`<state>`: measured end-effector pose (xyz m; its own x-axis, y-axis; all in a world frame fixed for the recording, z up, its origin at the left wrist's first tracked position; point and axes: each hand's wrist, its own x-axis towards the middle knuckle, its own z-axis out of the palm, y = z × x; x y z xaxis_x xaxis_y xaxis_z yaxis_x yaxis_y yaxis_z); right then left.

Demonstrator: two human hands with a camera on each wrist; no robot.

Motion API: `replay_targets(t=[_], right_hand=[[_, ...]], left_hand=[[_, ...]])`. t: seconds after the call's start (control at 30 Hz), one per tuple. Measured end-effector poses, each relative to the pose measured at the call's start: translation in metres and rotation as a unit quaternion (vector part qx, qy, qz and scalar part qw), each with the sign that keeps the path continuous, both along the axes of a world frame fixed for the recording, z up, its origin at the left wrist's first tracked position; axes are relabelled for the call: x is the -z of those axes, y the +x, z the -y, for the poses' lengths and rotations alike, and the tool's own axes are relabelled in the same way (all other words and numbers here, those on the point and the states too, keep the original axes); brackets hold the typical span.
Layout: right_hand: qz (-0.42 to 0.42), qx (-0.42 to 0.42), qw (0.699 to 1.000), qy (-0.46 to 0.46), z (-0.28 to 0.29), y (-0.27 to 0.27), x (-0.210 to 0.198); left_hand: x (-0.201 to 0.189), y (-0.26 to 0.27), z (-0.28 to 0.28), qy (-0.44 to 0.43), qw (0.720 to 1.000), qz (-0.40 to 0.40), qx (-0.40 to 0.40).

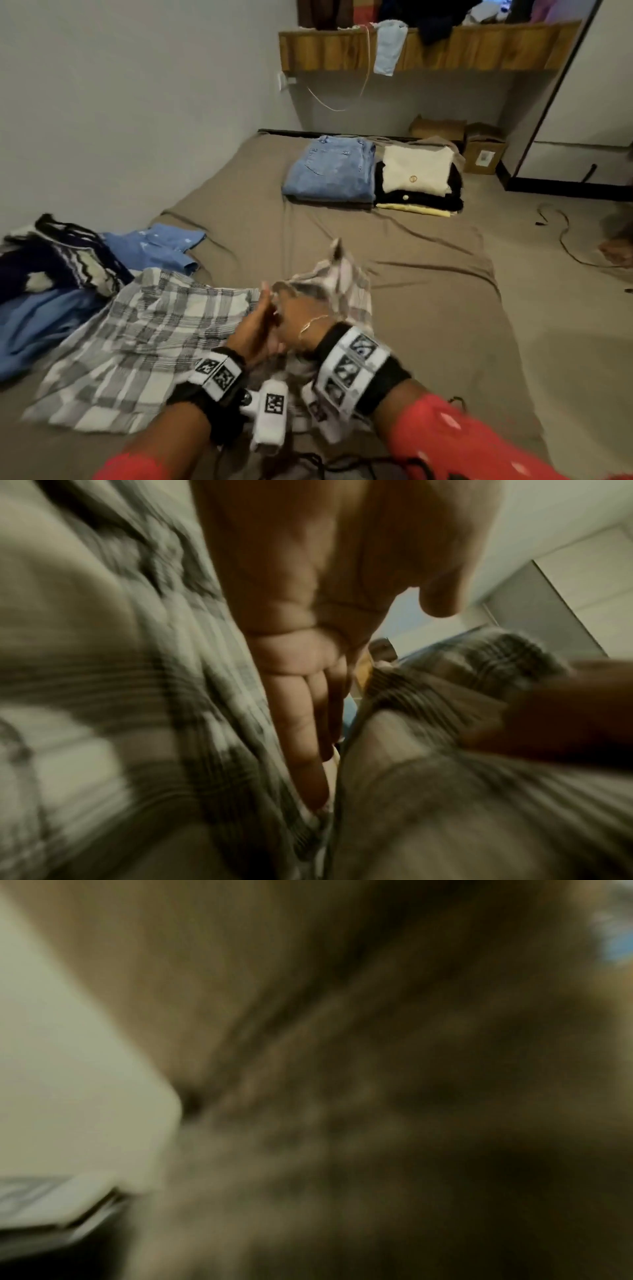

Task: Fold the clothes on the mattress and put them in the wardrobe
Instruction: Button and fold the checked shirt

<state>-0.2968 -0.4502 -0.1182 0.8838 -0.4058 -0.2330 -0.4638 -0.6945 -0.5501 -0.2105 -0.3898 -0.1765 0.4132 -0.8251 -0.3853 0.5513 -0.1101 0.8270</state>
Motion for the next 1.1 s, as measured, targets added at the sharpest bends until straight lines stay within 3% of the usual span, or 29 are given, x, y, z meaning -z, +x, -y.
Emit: replay_targets(t=[0.07,0.13,0.27,0.43,0.53,0.6,0.7,0.77,0.83,0.93,0.97,1.03,1.1], right_hand=[[-0.011,-0.041,0.997,0.063,-0.031,0.02,0.014],[-0.002,-0.041,0.988,0.149,-0.034,0.016,0.027],[0.035,0.044,0.978,0.202,0.011,-0.027,0.043],[0.005,0.134,0.99,0.033,0.069,-0.061,0.052],[-0.002,0.093,0.995,-0.021,0.074,-0.034,0.047],[0.013,0.043,0.998,-0.046,0.068,-0.011,0.042],[-0.004,-0.015,0.998,-0.062,0.057,0.012,0.044],[-0.062,-0.051,0.993,-0.083,0.05,0.021,0.051],[-0.139,-0.096,0.979,-0.118,0.043,0.026,0.058],[-0.118,-0.119,0.979,-0.114,0.039,0.024,0.058],[-0.092,-0.121,0.984,-0.093,0.04,0.021,0.059],[-0.047,-0.124,0.99,-0.044,0.044,0.012,0.06],[-0.026,-0.128,0.991,-0.015,0.047,0.006,0.063]], left_hand=[[0.013,0.017,-0.025,0.022,0.998,-0.018,-0.049],[0.018,0.022,-0.038,0.037,0.998,-0.019,-0.043],[0.026,0.033,-0.035,0.114,0.984,0.136,0.001],[0.038,0.047,-0.039,0.082,0.972,0.214,0.056],[0.036,0.056,-0.042,0.088,0.966,0.236,0.056],[0.034,0.063,-0.047,0.124,0.948,0.288,0.051],[0.018,0.068,-0.055,0.173,0.888,0.426,-0.016],[0.002,0.064,-0.055,0.129,0.859,0.495,-0.011],[-0.001,0.057,-0.051,0.079,0.86,0.496,0.091],[0.006,0.05,-0.045,0.09,0.842,0.474,0.24],[0.008,0.05,-0.043,0.108,0.817,0.498,0.271],[0.01,0.054,-0.042,0.185,0.729,0.586,0.301],[0.011,0.062,-0.043,0.305,0.657,0.644,0.247]])
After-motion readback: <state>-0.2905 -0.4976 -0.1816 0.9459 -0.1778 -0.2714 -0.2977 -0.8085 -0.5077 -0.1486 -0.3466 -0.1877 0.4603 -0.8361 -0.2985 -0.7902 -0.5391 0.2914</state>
